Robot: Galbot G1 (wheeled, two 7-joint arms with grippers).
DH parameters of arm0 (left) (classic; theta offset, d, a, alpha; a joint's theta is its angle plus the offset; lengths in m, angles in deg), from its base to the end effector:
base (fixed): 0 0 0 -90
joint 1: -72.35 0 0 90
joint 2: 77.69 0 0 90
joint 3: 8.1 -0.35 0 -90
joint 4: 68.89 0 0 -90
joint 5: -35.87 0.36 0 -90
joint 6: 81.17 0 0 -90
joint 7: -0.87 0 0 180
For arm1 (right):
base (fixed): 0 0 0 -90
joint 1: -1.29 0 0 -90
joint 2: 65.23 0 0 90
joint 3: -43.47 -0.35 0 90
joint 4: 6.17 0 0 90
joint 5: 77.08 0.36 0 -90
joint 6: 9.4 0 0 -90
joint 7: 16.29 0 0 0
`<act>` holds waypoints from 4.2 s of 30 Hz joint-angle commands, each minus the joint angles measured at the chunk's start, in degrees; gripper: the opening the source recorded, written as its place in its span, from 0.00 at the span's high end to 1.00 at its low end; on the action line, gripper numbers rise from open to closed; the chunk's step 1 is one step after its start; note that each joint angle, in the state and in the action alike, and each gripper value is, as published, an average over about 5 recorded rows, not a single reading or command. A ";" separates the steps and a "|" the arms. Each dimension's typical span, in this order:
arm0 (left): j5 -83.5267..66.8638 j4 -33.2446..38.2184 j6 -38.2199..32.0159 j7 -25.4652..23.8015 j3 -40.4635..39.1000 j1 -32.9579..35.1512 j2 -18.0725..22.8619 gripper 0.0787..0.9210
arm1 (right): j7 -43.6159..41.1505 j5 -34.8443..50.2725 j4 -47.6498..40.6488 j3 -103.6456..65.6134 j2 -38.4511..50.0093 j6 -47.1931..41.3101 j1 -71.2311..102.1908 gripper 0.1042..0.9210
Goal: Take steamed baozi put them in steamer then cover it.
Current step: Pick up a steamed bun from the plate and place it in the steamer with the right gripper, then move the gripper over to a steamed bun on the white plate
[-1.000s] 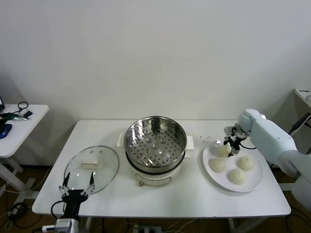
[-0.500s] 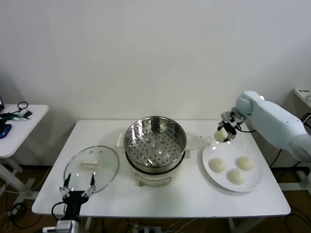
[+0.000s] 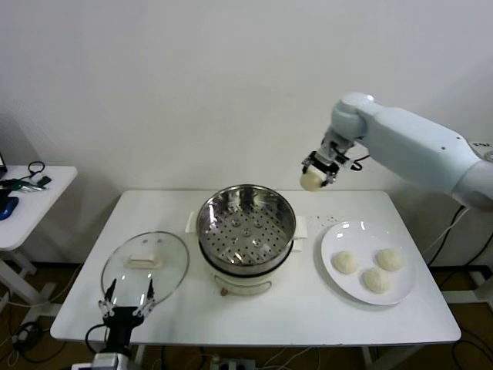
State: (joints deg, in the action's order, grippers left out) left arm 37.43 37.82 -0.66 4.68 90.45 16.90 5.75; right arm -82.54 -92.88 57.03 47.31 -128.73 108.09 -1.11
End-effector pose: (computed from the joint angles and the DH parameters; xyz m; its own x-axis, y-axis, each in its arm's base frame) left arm 0.1453 0.0791 -0.3902 -0.9829 -0.1425 0.1165 -0.1157 0.9706 0.2111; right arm 0.6019 0.0583 0.0037 -0.3398 -0.1007 0.9351 -0.3407 -0.9135 -0.2222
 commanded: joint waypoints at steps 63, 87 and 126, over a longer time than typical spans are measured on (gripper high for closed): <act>-2.06 0.45 0.07 1.24 1.42 2.04 -0.92 0.12 | 3.41 -4.62 3.35 -3.91 -4.20 6.41 2.83 0.12; -1.41 1.81 0.77 1.14 1.16 2.34 -0.29 0.12 | 3.73 39.41 8.26 11.76 29.90 -38.20 5.63 0.12; -1.01 1.41 0.15 1.40 1.21 3.50 0.37 0.12 | 5.15 22.06 -8.27 -9.11 16.64 -36.12 31.22 0.12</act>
State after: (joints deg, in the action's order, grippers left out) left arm 36.43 39.22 -0.61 6.11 91.79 20.58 6.00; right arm -77.41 -69.49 50.88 39.87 -110.31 71.99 28.19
